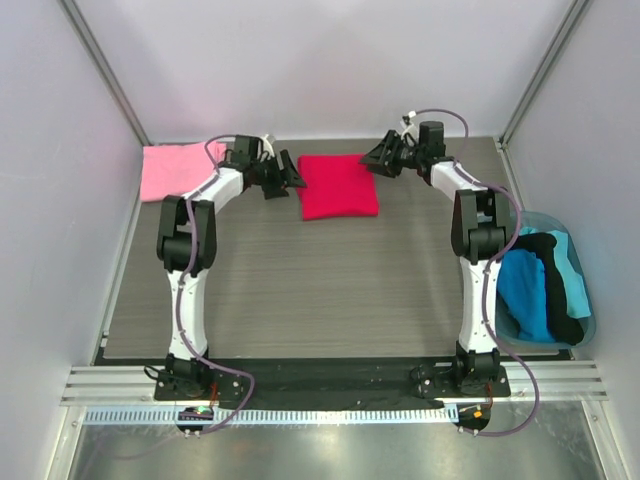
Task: Fold and stack the t-shirts
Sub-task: Neatly place the folded tshirt to the corner
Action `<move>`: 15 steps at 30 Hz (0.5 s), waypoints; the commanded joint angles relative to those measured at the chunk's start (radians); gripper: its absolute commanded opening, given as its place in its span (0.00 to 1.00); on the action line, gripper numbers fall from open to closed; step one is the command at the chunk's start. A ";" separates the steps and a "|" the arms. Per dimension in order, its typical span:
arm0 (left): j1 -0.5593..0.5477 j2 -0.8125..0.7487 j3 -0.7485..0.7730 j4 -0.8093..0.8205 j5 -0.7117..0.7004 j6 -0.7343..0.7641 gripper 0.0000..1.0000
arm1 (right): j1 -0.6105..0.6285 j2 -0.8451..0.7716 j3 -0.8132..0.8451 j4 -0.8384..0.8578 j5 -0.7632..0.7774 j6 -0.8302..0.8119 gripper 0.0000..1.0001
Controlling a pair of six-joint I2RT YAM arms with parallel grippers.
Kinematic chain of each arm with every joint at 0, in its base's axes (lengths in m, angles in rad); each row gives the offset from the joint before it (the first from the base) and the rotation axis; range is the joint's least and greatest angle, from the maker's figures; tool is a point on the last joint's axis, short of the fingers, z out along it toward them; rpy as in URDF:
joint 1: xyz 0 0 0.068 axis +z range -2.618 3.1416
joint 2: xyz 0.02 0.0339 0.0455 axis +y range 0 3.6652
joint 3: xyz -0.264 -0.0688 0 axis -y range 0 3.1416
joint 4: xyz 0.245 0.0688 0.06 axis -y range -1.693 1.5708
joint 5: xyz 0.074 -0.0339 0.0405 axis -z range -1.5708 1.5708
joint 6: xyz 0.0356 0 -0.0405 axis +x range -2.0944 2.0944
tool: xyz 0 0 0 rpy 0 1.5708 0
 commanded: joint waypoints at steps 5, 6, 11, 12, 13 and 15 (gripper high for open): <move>0.028 0.129 0.026 0.136 0.203 -0.178 0.71 | 0.038 0.047 0.028 -0.074 0.008 -0.081 0.55; 0.028 0.159 0.041 0.163 0.212 -0.195 0.70 | 0.041 0.064 0.026 -0.076 0.013 -0.083 0.54; 0.028 0.242 0.093 0.255 0.229 -0.295 0.70 | 0.052 0.108 0.054 -0.102 0.035 -0.111 0.54; 0.028 0.255 0.106 0.275 0.229 -0.304 0.69 | 0.052 0.115 0.064 -0.108 0.036 -0.115 0.54; 0.026 0.282 0.118 0.280 0.229 -0.307 0.68 | 0.054 0.125 0.070 -0.116 0.039 -0.126 0.54; 0.022 0.304 0.155 0.283 0.236 -0.309 0.66 | 0.054 0.131 0.070 -0.130 0.047 -0.131 0.54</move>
